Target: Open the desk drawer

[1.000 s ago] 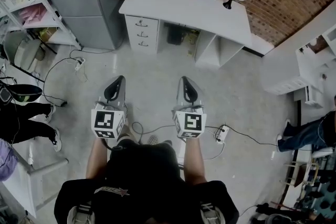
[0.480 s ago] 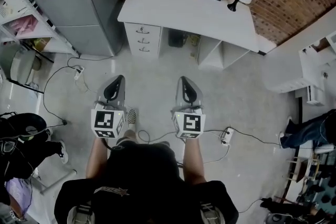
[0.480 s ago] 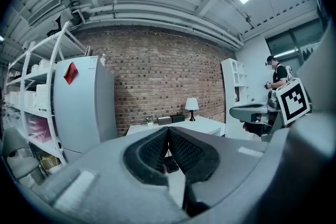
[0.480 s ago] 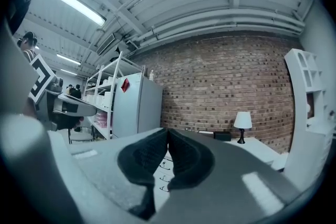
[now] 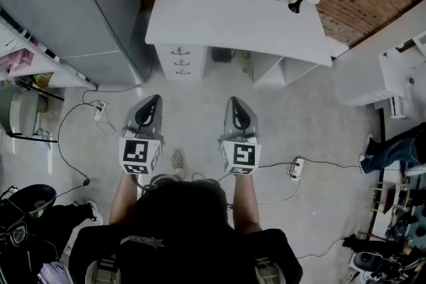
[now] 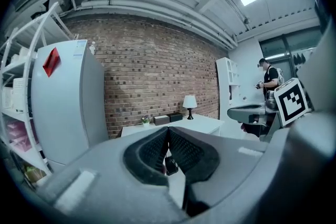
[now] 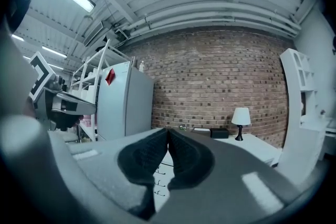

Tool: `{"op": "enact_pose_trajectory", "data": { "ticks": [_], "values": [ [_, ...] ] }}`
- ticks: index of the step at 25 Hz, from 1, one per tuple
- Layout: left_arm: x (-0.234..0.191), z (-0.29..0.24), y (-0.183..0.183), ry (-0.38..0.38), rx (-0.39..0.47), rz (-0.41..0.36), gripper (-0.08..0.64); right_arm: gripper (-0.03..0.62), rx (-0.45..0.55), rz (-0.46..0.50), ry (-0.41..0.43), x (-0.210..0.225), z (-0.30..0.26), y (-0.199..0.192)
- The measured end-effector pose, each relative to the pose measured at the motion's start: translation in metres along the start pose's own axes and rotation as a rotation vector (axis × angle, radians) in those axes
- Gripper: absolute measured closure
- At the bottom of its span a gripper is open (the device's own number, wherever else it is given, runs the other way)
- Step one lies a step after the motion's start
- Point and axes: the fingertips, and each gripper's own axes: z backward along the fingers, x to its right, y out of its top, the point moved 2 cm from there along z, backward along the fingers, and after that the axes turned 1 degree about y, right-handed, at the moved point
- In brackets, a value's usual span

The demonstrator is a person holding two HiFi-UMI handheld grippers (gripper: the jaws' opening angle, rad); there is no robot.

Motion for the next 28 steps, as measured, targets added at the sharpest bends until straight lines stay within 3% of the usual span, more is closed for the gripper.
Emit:
{"op": "enact_pose_trajectory", "data": {
  "ticks": [12, 21, 28],
  "values": [
    [-0.071, -0.084, -0.031, -0.09, -0.042, 0.036, 0.549, 0.589, -0.067, -0.02, -0.066, -0.022, -0.093, -0.022],
    [-0.083, -0.142, -0.077, -0.057, -0.112, 0.086, 0.549, 0.589, -0.141, -0.018, -0.009, -0.008, -0.158, -0.066],
    [-0.083, -0.2, -0.13, 0.041, -0.156, 0.167, 0.549, 0.588, -0.181, 0.002, 0.099, 0.016, -0.224, -0.126]
  ]
}}
